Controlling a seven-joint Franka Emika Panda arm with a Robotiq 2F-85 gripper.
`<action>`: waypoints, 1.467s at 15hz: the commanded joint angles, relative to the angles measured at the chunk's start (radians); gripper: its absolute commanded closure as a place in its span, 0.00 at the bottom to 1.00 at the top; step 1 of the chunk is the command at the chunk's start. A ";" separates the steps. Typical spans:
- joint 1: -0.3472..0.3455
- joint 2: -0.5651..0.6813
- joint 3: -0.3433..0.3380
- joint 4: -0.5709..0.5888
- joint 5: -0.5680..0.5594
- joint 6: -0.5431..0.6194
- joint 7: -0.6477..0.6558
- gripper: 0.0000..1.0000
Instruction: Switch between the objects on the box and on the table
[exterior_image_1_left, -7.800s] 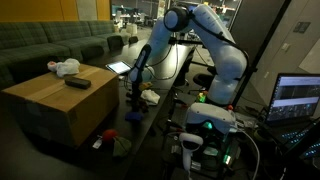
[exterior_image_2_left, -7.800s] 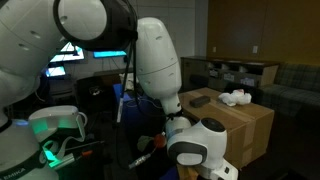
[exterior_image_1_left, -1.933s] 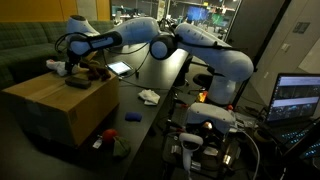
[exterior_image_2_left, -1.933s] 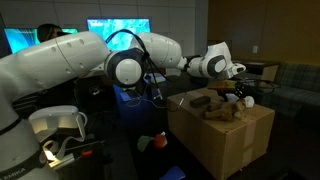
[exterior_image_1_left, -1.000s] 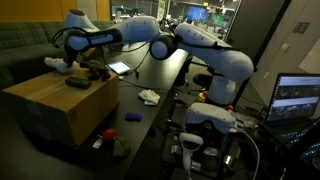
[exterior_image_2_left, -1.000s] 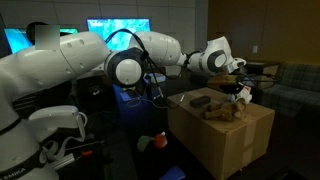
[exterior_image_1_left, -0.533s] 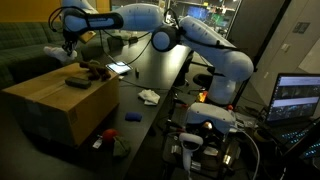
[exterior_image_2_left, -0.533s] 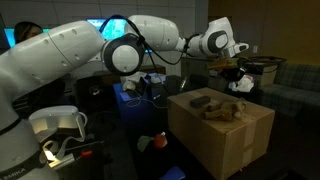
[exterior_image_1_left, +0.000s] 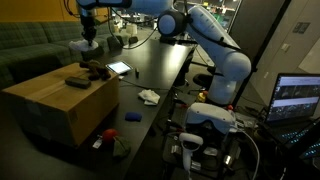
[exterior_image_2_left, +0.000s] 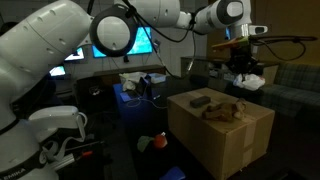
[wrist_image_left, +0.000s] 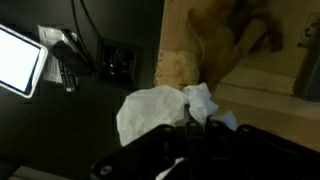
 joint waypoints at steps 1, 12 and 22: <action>-0.060 -0.125 0.006 -0.164 0.021 -0.061 -0.011 0.99; -0.202 -0.376 0.014 -0.691 0.044 -0.033 0.013 0.99; -0.166 -0.548 -0.050 -1.191 0.182 0.172 0.020 0.99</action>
